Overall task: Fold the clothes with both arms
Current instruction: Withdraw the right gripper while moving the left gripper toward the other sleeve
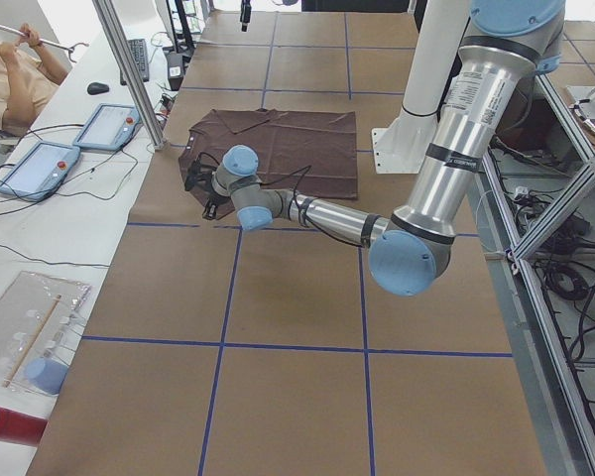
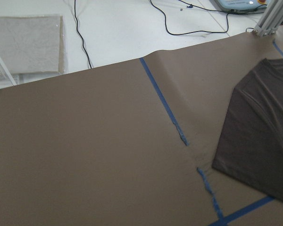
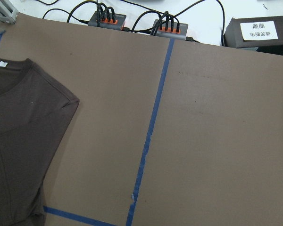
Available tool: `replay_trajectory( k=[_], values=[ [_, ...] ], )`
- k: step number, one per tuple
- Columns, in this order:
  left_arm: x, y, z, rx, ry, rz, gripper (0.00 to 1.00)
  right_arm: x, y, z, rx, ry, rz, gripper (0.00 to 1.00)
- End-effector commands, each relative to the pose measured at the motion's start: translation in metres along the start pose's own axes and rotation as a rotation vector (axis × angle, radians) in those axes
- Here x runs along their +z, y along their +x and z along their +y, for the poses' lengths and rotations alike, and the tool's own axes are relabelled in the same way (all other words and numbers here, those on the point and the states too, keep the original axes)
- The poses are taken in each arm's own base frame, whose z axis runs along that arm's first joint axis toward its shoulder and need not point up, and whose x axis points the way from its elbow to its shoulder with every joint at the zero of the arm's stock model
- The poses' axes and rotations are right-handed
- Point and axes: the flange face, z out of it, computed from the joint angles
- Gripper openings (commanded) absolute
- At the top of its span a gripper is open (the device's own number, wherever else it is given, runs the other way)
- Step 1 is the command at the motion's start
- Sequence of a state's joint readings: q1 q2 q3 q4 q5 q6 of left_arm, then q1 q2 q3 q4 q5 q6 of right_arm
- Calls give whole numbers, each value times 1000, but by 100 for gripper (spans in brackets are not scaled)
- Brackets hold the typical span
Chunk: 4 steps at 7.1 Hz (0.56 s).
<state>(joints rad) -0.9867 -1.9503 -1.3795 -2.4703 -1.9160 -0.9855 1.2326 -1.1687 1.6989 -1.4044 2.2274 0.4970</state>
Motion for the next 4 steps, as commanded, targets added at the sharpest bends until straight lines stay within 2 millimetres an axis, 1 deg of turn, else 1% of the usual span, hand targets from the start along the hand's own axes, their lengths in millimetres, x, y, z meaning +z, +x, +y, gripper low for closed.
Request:
replay_trajectory(
  k=[1, 2, 4],
  values=[
    [50, 25, 3, -38, 16, -59, 59, -3, 10, 9, -5, -2, 1, 100],
    [71, 43, 16, -29, 27, -81, 59, -2, 12, 10, -3, -4, 4, 100],
    [88, 52, 41, -12, 2, -92, 59, -1, 14, 10, 0, -6, 7, 100]
  ],
)
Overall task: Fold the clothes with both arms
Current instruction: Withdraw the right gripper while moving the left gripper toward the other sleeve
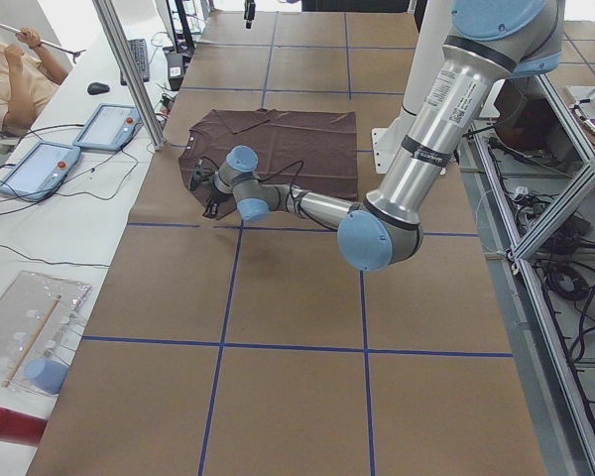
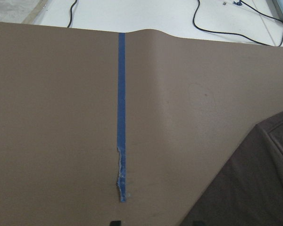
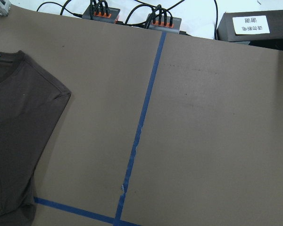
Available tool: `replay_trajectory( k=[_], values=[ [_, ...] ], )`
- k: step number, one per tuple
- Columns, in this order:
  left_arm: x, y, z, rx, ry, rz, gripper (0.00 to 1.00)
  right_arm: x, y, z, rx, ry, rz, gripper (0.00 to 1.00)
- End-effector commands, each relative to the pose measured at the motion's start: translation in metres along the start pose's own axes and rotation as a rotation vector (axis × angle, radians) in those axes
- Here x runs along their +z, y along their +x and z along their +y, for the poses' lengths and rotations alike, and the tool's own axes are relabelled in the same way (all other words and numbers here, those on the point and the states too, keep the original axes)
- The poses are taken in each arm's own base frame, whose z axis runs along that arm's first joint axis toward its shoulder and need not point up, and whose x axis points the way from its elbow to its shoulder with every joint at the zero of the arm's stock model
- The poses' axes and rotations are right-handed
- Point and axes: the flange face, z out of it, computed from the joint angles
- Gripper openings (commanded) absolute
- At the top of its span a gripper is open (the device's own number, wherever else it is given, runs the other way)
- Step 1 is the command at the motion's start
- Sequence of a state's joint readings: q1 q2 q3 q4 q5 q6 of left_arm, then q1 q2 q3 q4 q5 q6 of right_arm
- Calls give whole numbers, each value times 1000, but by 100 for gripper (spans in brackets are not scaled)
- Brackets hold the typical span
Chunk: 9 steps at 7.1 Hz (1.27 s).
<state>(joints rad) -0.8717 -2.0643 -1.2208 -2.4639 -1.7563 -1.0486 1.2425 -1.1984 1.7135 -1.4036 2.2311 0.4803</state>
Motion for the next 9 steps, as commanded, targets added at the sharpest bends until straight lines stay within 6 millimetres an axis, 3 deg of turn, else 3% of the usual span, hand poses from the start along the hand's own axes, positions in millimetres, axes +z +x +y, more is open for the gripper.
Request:
replay_trajectory(
  k=[1, 9],
  values=[
    [13, 10, 21, 18, -12, -12, 59, 1, 2, 1, 3, -3, 2, 100],
    [25, 11, 35, 36, 2, -42, 54, 2, 3, 2, 2, -4, 3, 100]
  ],
)
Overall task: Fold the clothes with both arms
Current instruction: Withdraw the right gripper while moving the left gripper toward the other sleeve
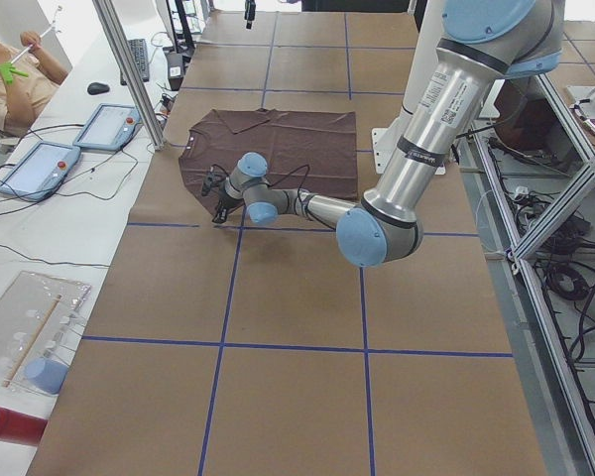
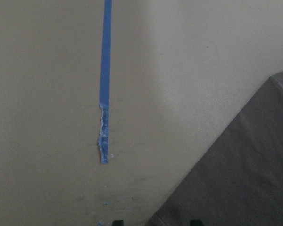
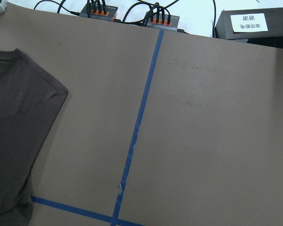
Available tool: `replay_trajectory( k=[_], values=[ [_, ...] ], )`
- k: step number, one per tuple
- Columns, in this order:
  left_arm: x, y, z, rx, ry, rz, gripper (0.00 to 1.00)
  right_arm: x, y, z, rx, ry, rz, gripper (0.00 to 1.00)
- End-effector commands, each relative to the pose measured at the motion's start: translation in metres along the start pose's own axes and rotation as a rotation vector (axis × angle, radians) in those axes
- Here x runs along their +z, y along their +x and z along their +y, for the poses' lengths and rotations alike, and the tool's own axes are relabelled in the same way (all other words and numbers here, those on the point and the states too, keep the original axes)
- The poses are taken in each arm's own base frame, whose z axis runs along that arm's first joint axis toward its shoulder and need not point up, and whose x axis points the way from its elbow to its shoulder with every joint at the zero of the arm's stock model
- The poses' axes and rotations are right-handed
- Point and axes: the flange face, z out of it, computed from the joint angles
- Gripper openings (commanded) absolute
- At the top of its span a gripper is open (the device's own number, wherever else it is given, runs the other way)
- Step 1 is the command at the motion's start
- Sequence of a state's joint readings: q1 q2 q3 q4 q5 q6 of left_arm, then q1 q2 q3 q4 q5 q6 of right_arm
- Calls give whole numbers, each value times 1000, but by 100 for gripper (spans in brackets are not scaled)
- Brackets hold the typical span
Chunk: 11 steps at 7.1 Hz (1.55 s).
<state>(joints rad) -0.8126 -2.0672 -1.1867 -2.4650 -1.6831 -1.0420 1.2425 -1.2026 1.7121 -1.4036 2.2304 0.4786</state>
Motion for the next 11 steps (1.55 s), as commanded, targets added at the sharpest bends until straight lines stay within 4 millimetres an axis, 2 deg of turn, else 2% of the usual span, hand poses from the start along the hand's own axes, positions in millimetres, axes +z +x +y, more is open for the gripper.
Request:
replay_trajectory(
  k=[1, 4, 5, 6, 8, 10, 11],
  values=[
    [1, 2, 3, 2, 0, -3, 54, 0, 0, 0, 0, 1, 1, 100],
    [4, 8, 11, 9, -10, 2, 51, 1, 1, 0, 3, 0, 2, 100],
    [4, 8, 11, 3, -10, 2, 37, 1, 1, 0, 2, -2, 3, 100],
    [3, 10, 11, 4, -10, 6, 2, 1, 1, 0, 4, -3, 3, 100],
    [1, 15, 11, 10, -8, 15, 0, 1, 1, 0, 3, -3, 3, 100],
    [-12, 31, 3, 13, -3, 28, 0, 1, 1, 0, 4, -3, 3, 100],
    [-23, 61, -12, 1, -16, 6, 0, 1, 1, 0, 4, -2, 3, 100]
  ],
)
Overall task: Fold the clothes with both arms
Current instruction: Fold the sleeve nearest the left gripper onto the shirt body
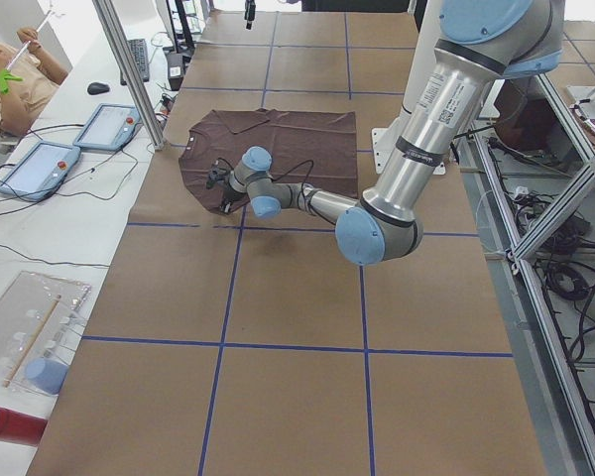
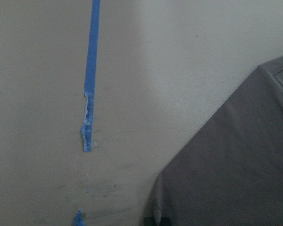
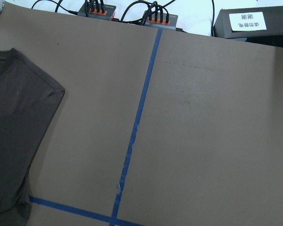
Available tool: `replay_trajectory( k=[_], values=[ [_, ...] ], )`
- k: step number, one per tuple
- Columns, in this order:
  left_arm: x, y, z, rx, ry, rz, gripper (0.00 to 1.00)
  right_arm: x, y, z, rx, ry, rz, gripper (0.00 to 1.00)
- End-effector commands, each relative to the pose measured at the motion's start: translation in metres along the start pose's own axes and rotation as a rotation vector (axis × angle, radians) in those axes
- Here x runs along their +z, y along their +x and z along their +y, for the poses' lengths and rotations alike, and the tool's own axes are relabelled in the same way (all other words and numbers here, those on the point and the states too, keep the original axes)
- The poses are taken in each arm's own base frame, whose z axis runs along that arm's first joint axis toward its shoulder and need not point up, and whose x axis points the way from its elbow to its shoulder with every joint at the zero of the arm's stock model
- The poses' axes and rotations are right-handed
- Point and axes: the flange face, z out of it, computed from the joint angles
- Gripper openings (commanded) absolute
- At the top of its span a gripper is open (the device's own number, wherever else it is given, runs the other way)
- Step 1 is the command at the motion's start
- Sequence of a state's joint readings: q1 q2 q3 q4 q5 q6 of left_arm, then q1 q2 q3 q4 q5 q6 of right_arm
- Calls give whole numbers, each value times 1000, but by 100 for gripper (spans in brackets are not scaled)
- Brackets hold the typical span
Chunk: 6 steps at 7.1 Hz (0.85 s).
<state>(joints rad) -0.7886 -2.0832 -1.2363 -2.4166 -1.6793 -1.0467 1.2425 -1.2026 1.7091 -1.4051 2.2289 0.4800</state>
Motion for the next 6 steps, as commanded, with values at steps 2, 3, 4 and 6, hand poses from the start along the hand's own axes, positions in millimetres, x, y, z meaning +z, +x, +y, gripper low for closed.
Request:
replay_trajectory(
  k=[2, 3, 4, 6],
  values=[
    [-23, 109, -31, -97, -72, -82, 0, -1, 0, 1, 1, 1, 0, 100],
    [-22, 153, -24, -115, -102, -91, 0, 0, 0, 0, -1, 2, 1, 100],
    [-16, 168, -28, -135, -99, -104, 0, 0, 0, 0, 1, 2, 1, 100],
    [-5, 180, -25, -155, -92, -125, 0, -1, 0, 0, 3, 3, 0, 100]
  ],
)
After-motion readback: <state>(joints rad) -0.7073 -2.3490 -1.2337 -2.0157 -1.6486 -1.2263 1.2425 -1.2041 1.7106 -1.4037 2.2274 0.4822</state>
